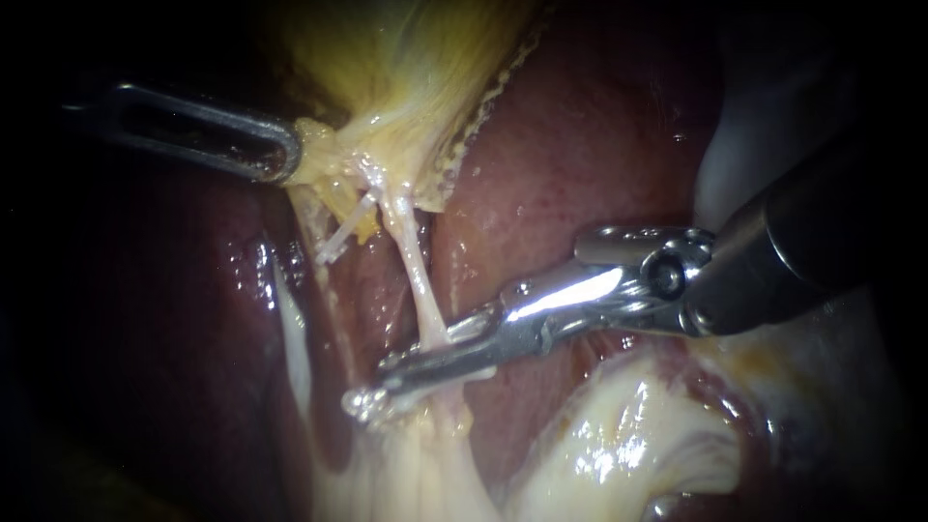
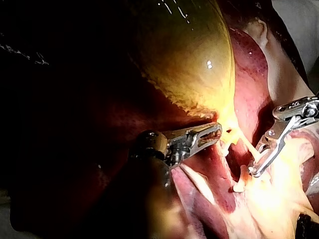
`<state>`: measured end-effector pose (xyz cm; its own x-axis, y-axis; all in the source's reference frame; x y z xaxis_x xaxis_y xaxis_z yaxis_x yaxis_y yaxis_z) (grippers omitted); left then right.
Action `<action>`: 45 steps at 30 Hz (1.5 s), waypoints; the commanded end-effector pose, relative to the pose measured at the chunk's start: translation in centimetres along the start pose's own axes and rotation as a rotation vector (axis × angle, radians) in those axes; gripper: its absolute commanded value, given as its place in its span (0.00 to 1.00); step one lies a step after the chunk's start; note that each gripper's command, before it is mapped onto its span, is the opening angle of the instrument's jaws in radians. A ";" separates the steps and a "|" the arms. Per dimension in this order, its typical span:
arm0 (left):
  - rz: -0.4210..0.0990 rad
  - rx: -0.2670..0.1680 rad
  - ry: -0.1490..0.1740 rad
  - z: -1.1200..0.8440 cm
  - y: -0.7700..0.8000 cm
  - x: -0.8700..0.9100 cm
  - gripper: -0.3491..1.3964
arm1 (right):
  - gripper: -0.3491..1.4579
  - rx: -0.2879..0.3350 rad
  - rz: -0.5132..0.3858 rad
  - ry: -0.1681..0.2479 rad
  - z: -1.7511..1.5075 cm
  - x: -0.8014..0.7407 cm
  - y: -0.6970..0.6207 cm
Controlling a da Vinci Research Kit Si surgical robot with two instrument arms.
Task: Going back second clip right tube
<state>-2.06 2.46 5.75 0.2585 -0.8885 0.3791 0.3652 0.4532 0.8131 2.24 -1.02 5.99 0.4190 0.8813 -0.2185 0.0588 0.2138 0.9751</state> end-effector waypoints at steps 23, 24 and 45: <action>-0.004 0.002 -0.002 0.00 0.03 0.02 0.00 | 0.47 -0.204 -0.567 0.178 -0.14 -0.15 -0.07; -0.004 0.002 -0.002 0.00 0.03 0.02 0.00 | 0.47 -0.214 -0.594 0.181 -0.18 -0.17 -0.09; -0.002 0.003 -0.001 0.00 0.06 0.05 0.00 | 0.47 -0.443 -0.896 -0.023 -1.14 -0.24 -0.77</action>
<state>-2.03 2.45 5.82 0.2564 -0.8896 0.3779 0.3633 0.4511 0.8152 1.06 -0.92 5.25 0.4036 0.3082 -0.8615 0.0185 0.9386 0.3445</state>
